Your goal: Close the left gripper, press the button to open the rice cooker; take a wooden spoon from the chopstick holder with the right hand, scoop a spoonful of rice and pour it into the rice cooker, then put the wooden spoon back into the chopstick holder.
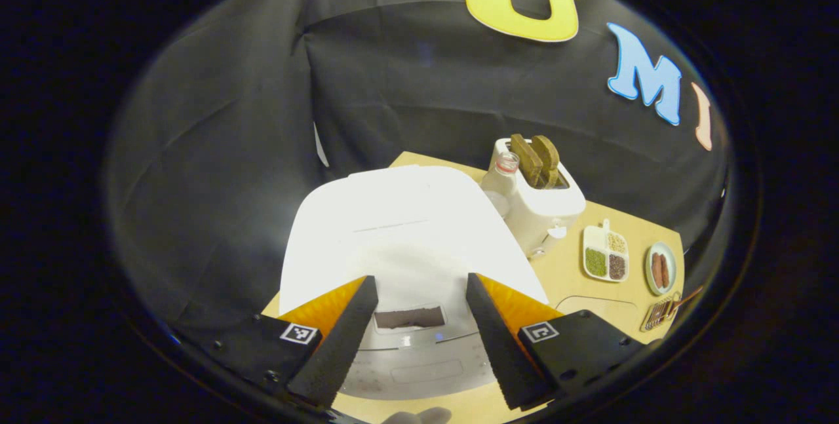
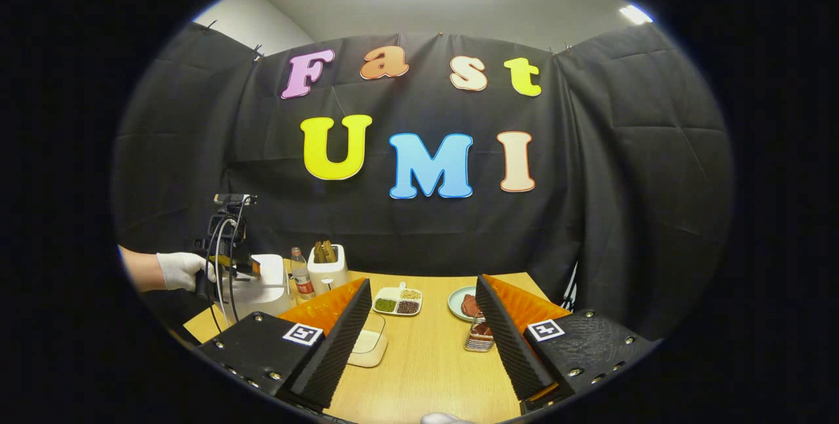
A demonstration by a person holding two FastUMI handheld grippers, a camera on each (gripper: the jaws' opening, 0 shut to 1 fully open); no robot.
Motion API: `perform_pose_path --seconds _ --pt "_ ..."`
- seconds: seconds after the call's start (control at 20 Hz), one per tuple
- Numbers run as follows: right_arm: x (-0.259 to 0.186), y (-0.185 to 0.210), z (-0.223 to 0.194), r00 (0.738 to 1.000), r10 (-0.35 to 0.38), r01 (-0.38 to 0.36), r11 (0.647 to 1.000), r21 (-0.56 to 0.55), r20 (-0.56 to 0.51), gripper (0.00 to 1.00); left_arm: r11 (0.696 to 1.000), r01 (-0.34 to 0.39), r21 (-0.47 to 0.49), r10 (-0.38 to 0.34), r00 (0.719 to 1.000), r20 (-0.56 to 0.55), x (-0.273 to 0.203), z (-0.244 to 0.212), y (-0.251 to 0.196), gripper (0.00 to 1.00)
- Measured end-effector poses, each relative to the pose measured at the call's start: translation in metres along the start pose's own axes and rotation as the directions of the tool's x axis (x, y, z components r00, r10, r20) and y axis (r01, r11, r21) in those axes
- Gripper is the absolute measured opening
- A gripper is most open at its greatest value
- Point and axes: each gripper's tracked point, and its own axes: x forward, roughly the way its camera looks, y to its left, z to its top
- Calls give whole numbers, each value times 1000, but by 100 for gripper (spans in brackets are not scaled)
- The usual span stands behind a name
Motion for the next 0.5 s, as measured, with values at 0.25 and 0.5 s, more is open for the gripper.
perform_pose_path --seconds 0.25,0.5 --pt "4 9 -4 1000 20 -19 999 29 -14 98 1000 8 8 -8 1000 -24 5 -8 -1 98" --pt "7 17 -9 999 30 -30 999 35 -10 98 999 36 24 -36 999 -10 5 -8 -1 98"
